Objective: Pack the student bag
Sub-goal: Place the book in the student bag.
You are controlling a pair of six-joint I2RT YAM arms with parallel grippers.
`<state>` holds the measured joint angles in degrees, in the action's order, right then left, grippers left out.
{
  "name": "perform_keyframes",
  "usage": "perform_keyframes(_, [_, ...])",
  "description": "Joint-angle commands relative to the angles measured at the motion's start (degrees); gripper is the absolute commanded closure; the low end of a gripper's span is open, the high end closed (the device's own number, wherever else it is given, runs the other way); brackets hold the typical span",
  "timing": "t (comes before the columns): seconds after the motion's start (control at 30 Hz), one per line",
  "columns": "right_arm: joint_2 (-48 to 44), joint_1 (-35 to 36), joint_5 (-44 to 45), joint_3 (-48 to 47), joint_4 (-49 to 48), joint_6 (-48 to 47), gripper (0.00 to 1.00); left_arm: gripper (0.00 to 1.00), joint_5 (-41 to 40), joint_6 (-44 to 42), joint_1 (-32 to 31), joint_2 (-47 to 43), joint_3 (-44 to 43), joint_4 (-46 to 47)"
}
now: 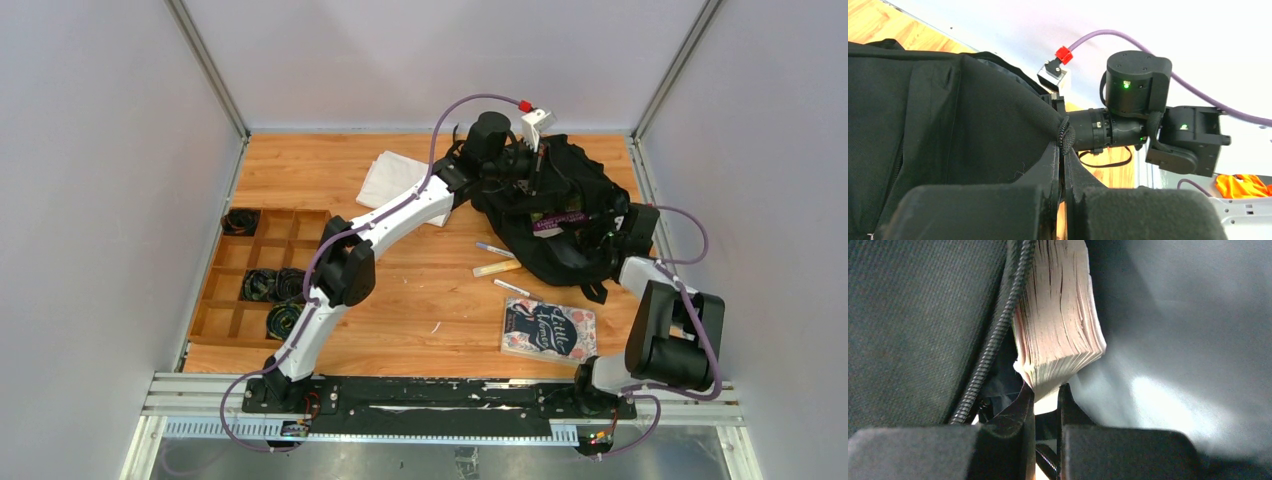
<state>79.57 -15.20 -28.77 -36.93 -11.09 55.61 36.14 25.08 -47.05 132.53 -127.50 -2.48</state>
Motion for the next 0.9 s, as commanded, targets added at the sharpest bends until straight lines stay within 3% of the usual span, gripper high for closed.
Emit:
perform_keyframes(0.0, [3.5, -2.1, -10.4, 3.2, -24.5, 6.8, 1.0, 1.0, 2.4, 0.1, -0.3, -0.4, -2.0, 3.2])
perform_keyframes(0.1, [7.8, -2.1, -13.9, 3.0, -35.0, 9.8, 1.0, 1.0, 3.2, 0.3, -0.4, 0.0, -2.5, 3.4])
perform_keyframes(0.2, [13.6, -2.0, -13.8, -0.7, -38.8, 11.1, 0.98, 1.0, 3.9, 0.4, -0.5, 0.1, -2.6, 3.4])
perform_keyframes(0.23, [15.9, -1.9, -13.3, -2.2, -38.6, 11.0, 0.8, 1.0, 4.0, 0.4, -0.5, 0.1, -2.6, 3.4])
perform_keyframes(0.3, [17.3, -2.0, -12.5, -5.1, -32.0, 9.4, 0.25, 1.0, 3.7, 0.4, -0.6, 0.1, -2.5, 3.4])
perform_keyframes(0.33, [16.9, -2.1, -12.2, -5.7, -29.4, 8.4, 0.09, 1.0, 3.6, 0.4, -0.6, 0.1, -2.5, 3.4])
perform_keyframes(0.47, [11.5, -2.1, -7.2, -9.4, -5.5, -2.5, 0.03, 1.0, 2.7, 0.1, -0.6, 0.4, -2.6, 3.3])
perform_keyframes(0.63, [3.5, -2.9, -0.6, -11.5, 15.2, -11.4, 0.0, 1.0, 1.9, 0.3, -0.6, 1.7, -4.1, 3.1])
perform_keyframes(0.87, [-11.1, -4.2, 1.1, -10.9, 31.8, -19.7, 0.0, 1.0, -0.8, -2.4, -0.4, 3.2, -7.0, 1.3])
